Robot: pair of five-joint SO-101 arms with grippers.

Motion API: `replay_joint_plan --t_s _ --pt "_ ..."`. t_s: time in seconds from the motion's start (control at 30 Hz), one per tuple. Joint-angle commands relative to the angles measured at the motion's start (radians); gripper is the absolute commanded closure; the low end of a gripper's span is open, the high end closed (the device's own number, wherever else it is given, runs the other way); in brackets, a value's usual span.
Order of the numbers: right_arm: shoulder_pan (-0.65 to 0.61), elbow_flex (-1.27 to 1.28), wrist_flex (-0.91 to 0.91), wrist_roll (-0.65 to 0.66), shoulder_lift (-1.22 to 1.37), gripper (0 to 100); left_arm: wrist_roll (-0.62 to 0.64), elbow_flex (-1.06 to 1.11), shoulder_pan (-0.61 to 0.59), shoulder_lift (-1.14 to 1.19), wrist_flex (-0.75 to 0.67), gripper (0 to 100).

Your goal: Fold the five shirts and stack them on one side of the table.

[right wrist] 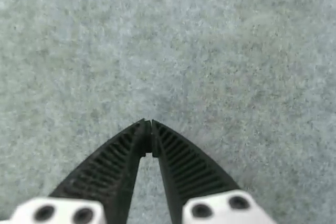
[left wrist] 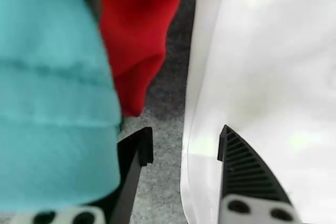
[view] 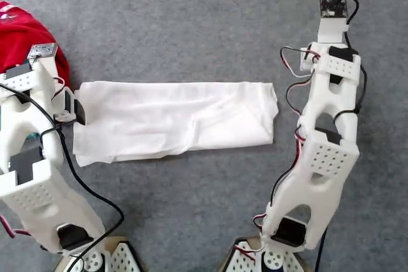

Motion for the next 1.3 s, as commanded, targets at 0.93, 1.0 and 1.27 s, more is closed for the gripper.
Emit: replay_joint_plan --t_s 0.93,1.0,1.27 --pt "-0.002 -0.102 0.026 0.011 0.024 98.4 -0.011 0.033 0.084 -0.150 0.020 78" --pt "-0.002 -0.102 0.026 0.011 0.024 98.4 -0.011 0.050 0.082 -0.152 0.017 78" --pt "0.000 -0.102 0.026 0.011 0.024 98.4 -0.011 0.061 0.058 -0.052 -0.020 78"
